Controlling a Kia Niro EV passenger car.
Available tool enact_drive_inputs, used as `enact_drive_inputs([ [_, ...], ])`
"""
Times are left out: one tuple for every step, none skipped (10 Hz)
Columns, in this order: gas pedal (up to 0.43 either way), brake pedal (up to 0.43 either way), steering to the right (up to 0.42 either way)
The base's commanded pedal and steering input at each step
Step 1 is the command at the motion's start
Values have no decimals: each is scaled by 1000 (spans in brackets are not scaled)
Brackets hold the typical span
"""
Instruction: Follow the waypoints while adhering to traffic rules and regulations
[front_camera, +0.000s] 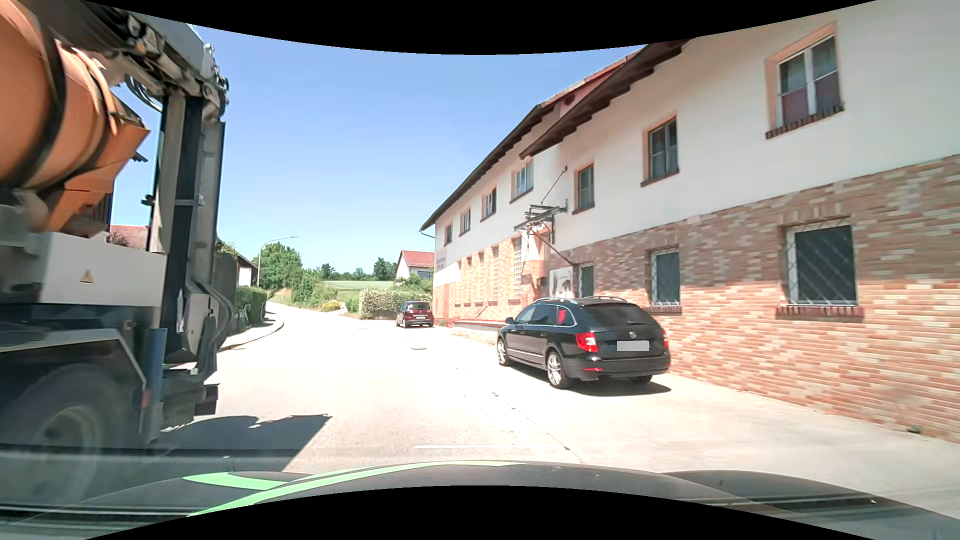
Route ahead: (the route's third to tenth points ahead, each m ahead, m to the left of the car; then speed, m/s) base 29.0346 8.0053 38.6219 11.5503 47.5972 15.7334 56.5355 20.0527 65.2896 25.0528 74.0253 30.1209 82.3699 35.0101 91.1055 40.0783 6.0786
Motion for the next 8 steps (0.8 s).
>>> enact_drive_inputs([
  [169, 0, -176],
  [169, 0, -176],
  [169, 0, -174],
  [177, 0, -167],
  [177, 0, -158],
  [177, 0, -141],
  [177, 0, -124],
  [189, 0, -108],
])
